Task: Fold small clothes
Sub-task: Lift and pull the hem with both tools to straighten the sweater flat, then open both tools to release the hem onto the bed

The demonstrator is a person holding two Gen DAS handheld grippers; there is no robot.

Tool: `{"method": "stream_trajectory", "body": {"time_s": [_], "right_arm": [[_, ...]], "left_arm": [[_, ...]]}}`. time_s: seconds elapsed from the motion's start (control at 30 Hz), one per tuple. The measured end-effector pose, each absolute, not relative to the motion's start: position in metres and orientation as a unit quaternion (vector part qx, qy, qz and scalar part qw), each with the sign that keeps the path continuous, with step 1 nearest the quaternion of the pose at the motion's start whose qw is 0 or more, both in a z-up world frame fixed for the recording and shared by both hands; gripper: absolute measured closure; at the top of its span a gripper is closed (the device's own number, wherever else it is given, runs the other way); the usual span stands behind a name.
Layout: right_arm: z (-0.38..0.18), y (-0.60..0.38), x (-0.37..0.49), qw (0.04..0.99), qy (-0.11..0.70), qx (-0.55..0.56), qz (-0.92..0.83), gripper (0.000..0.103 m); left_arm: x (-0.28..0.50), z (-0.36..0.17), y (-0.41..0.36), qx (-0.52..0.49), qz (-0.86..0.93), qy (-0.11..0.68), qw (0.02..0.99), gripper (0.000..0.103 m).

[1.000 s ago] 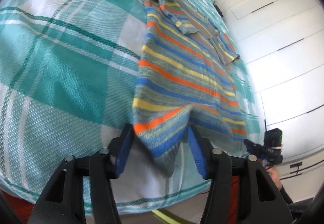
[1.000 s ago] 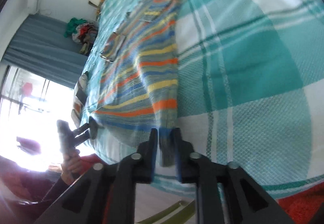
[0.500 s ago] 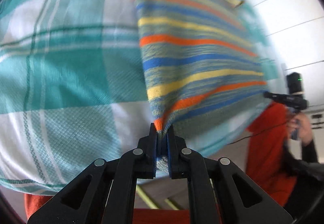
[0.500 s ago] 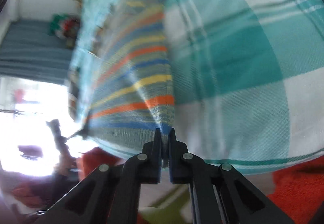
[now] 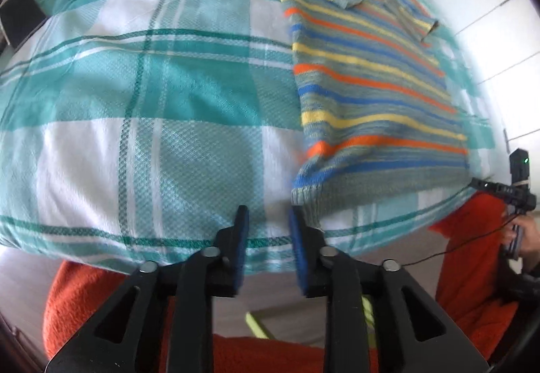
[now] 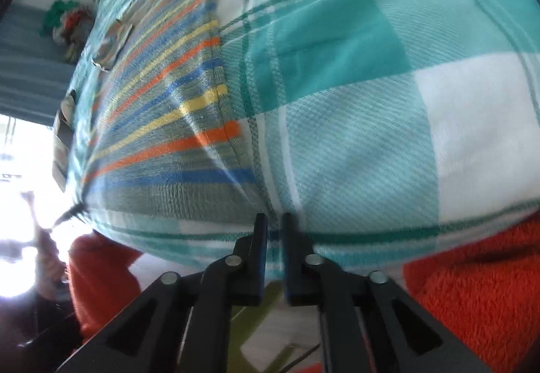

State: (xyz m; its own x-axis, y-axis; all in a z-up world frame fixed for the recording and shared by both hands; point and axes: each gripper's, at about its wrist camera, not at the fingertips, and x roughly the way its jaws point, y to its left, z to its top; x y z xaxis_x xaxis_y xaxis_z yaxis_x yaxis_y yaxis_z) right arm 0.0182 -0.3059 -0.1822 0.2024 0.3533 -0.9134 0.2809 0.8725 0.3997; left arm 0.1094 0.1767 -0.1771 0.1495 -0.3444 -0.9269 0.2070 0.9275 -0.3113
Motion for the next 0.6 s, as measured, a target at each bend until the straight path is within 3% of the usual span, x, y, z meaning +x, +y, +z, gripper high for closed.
{"method": "stream_trajectory", "body": {"time_s": [0.03,0.07,0.17,0.2,0.23,0.27,0.3,0.47,0.6], "right_arm": [[-0.174,-0.308,0.015,0.743,0.620,0.251,0.024,0.076],[-0.171,-0.310,0.013,0.753,0.608,0.250,0.026,0.068],[-0.167,-0.314,0.019,0.769,0.575,0.276,0.040,0.068],[-0.172,-0.314,0.022,0.768,0.572,0.285,0.042,0.068],[-0.181,-0.311,0.027,0.764,0.572,0.296,0.048,0.068],[-0.191,-0.307,0.032,0.754,0.581,0.301,0.058,0.076],[-0.194,-0.304,0.030,0.748,0.592,0.291,0.068,0.098],[-0.172,-0.295,0.024,0.768,0.607,0.204,0.030,0.099],[-0.194,-0.292,0.029,0.759,0.624,0.185,0.000,0.100]], "left_arm": [[0.108,-0.175,0.179,-0.067,-0.182,0.615,0.764,0.047],[0.109,-0.173,0.180,-0.080,-0.179,0.606,0.771,0.040],[0.119,-0.191,0.173,-0.126,-0.178,0.606,0.765,0.041],[0.122,-0.195,0.167,-0.131,-0.180,0.607,0.763,0.050],[0.123,-0.199,0.157,-0.125,-0.186,0.608,0.762,0.075],[0.118,-0.198,0.146,-0.113,-0.194,0.613,0.758,0.096],[0.116,-0.197,0.137,-0.091,-0.191,0.616,0.758,0.098],[0.105,-0.184,0.113,-0.011,-0.127,0.603,0.787,0.099],[0.105,-0.198,0.090,0.053,-0.097,0.601,0.792,0.098]]}}
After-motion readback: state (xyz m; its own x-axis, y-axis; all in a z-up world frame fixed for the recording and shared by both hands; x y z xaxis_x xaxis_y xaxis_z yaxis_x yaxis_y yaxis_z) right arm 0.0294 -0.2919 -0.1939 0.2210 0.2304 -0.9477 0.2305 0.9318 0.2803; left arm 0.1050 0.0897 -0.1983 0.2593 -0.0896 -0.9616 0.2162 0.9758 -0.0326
